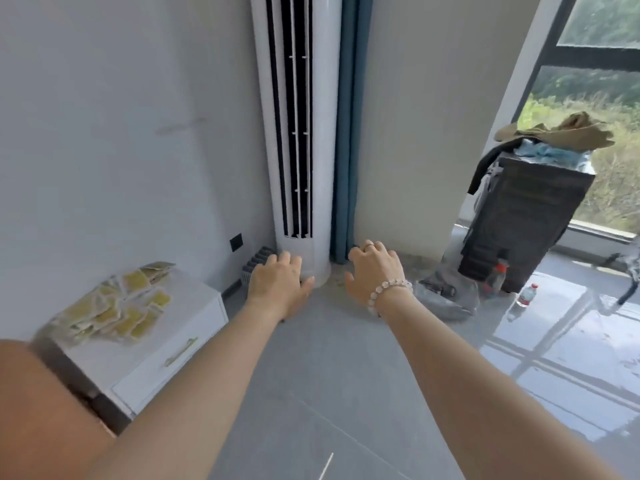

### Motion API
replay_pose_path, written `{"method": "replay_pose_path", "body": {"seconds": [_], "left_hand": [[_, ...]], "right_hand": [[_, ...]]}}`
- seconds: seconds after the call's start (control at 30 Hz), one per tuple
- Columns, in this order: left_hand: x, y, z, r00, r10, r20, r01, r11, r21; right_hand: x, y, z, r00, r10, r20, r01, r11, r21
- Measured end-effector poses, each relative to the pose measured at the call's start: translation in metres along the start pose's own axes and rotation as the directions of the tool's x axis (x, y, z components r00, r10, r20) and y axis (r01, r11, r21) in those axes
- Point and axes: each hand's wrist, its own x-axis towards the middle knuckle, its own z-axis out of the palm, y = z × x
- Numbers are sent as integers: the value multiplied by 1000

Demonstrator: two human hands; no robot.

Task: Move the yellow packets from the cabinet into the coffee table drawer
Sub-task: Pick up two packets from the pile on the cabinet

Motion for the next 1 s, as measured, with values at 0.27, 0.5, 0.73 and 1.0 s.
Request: {"method": "replay_pose_path", "body": {"seconds": [0.27,0.5,0.73,1.0], "left_hand": [[22,-111,24,952,-298,72,287,948,134],[57,-208,53,907,-411,89,393,905,164],[120,-301,70,882,-471,39,461,875,149],[162,-387,98,848,-524,80,514,850,115]], "right_hand": [[103,-100,44,936,-347,61,342,937,72],[187,-180,74,868,-489,87,478,870,119],[281,-256,93,831,-547,100,537,836,114],[358,-324,124,787,-596,159,587,803,106]]}}
